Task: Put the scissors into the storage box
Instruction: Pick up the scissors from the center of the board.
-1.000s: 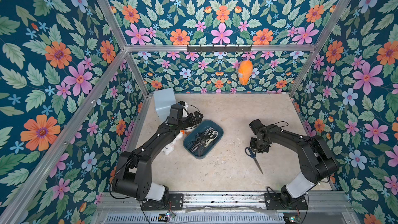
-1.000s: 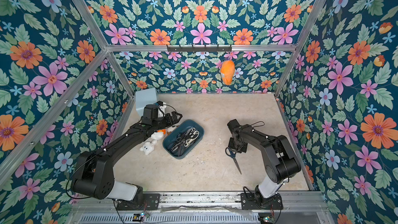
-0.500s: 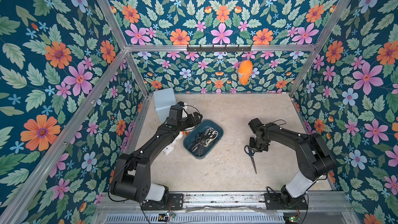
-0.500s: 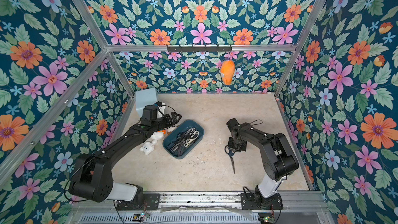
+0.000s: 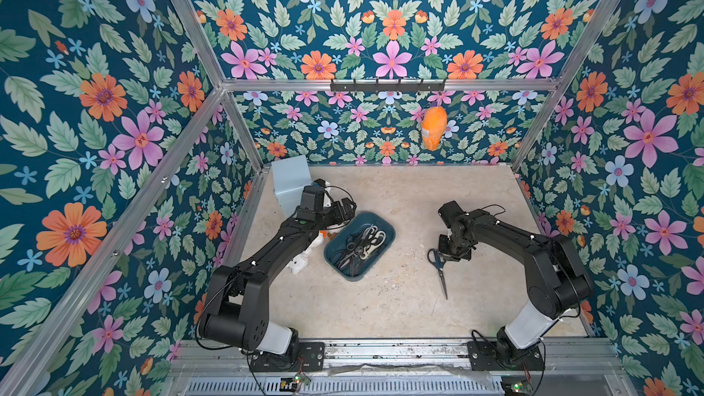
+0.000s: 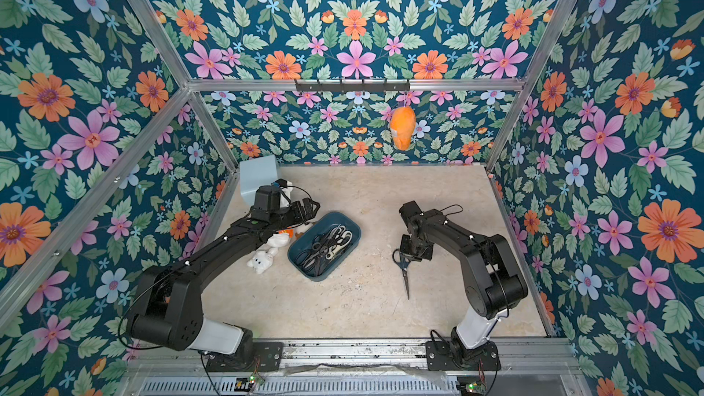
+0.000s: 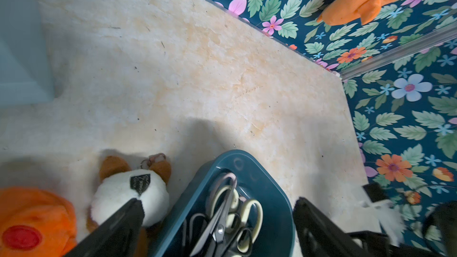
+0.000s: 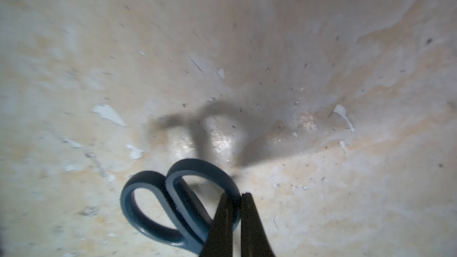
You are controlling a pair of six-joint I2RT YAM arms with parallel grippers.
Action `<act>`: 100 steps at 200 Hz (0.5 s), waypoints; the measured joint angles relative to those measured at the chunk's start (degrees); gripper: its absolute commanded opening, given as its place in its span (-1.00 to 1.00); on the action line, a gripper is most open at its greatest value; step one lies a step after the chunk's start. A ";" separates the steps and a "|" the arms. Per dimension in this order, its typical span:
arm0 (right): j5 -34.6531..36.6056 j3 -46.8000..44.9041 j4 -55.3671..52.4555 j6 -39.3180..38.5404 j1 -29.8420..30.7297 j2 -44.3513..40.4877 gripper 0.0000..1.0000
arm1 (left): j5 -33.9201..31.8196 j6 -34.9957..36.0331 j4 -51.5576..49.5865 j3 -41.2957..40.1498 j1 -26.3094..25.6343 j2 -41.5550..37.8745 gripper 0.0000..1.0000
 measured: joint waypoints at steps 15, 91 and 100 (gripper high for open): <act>-0.50 1.62 -0.92 1.60 0.00 -1.88 -1.00 | -0.50 1.38 0.04 0.74 0.37 1.09 0.99; -1.64 14.69 -1.53 15.98 9.38 -1.33 -1.00 | -1.25 5.18 1.22 -1.09 5.33 1.77 0.99; -1.60 15.89 -0.26 18.43 10.86 -0.17 -1.00 | -1.31 5.35 1.46 -1.07 5.62 1.22 0.99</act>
